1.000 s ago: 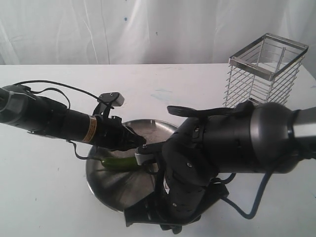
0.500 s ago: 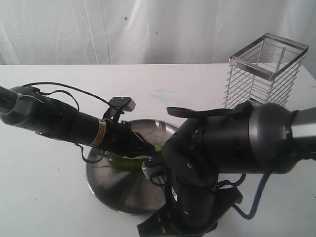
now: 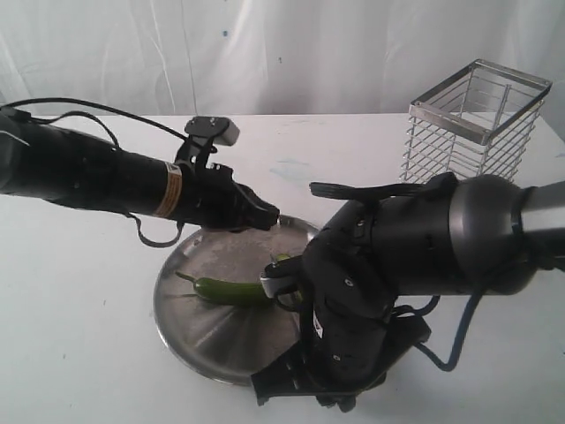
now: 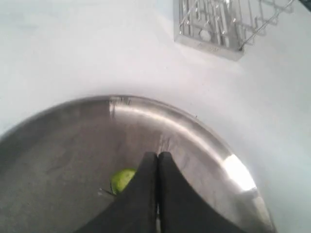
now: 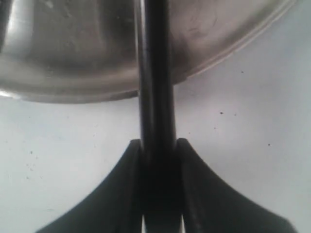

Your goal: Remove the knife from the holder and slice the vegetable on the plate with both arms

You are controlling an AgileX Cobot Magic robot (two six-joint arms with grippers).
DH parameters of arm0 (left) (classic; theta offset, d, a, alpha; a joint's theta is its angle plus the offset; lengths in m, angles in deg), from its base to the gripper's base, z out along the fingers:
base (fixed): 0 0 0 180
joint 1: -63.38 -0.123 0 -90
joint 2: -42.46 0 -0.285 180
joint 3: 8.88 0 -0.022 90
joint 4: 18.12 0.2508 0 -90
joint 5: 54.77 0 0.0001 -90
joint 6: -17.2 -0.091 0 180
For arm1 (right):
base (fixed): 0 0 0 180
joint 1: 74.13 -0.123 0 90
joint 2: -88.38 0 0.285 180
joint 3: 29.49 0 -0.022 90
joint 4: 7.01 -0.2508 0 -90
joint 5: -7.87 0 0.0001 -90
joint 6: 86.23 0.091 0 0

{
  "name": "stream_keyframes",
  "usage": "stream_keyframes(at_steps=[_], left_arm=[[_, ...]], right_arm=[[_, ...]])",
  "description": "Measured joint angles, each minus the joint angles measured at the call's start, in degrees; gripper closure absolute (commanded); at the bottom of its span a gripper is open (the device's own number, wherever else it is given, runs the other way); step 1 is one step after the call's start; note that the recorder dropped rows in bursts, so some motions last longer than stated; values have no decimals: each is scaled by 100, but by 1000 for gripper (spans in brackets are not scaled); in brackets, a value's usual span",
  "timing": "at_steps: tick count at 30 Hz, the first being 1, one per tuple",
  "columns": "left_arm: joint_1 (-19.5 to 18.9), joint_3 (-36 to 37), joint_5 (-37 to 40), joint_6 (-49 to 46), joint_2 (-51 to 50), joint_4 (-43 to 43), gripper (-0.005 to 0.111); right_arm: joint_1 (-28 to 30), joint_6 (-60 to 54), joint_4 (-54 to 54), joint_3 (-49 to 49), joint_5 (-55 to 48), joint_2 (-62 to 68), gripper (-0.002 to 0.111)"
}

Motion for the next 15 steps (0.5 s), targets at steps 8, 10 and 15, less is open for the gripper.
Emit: stream_keyframes(at_steps=[8,10,15], left_arm=[[13,578,1467,18,1202,0,107],[13,788,1967,95,1454,0,107],[13,1167,2943,304,2131,0,107]], right_arm=[[418,-375,-51,0,187,-378,108],[564,-778,-275,0,187,-467,108],[912,-1902,-1225,0,122,-601,108]])
